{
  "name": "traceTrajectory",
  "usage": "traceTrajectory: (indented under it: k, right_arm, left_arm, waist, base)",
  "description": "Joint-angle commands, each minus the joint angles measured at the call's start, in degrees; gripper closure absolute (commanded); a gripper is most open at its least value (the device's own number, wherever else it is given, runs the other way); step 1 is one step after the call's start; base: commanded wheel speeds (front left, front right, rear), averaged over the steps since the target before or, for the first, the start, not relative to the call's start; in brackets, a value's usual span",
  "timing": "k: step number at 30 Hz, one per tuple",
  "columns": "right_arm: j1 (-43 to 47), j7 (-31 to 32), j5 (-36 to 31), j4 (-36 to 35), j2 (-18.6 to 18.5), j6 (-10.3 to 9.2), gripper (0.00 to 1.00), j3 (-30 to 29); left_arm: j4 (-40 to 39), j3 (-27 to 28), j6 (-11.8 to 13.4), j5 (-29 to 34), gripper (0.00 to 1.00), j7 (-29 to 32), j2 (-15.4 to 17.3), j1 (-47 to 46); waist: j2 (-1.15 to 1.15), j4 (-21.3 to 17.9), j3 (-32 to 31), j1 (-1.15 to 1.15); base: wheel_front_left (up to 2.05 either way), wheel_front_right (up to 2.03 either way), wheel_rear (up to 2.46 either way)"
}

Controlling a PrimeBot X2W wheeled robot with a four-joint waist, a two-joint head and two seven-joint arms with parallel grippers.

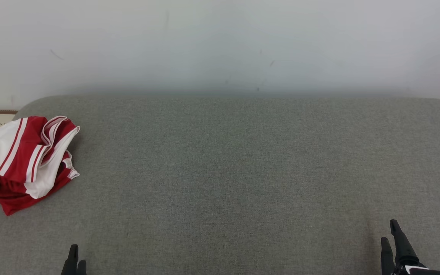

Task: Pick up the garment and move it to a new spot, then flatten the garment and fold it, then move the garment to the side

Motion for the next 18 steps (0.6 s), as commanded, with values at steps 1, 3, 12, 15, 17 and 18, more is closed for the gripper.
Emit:
traceTrajectory:
  k: [1,3,12,15,17,18]
  right_arm:
    - [-0.3,-0.3,-0.6,-1.1,-0.3,0.0,0.0,0.3]
    - [-0.2,-0.9,-1.9,-1.5,-0.3,0.0,0.0,0.5]
    - [0.3,-3.3,-14.2,-3.5,-0.3,0.01,0.0,1.6]
    - [0.4,-3.8,-16.8,-4.0,-0.3,0.01,0.0,1.9]
    - [0.6,-4.5,-20.1,-4.6,-0.3,0.01,0.0,2.3]
    - [0.7,-4.7,-21.4,-4.8,-0.3,0.01,0.0,2.5]
  left_arm:
    - [-1.2,0.0,0.1,0.5,0.0,-0.2,0.3,-0.3]
    - [-1.9,-0.2,0.5,1.9,0.0,-0.8,0.3,-0.2]
    - [-5.2,-2.5,3.5,12.9,0.0,-3.5,0.3,0.5]
    - [-5.7,-2.9,4.0,15.4,0.0,-4.0,0.4,0.5]
    - [-6.5,-3.4,4.6,18.9,0.0,-4.7,0.4,0.6]
    - [-6.7,-3.6,4.8,20.2,0.0,-4.9,0.4,0.7]
  waist:
    - [0.0,0.0,0.0,0.0]
    - [0.0,0.0,0.0,0.0]
    - [0.0,-0.1,0.0,0.0]
    - [0.0,-0.1,0.0,0.0]
    - [0.0,-0.1,0.0,0.0]
    - [0.0,-0.1,0.0,0.0]
  base:
    - [0.0,0.0,0.0]
    - [0.0,0.0,0.0]
    - [0.0,0.0,0.0]
    - [0.0,0.0,0.0]
    - [0.0,0.0,0.0]
    - [0.0,0.0,0.0]
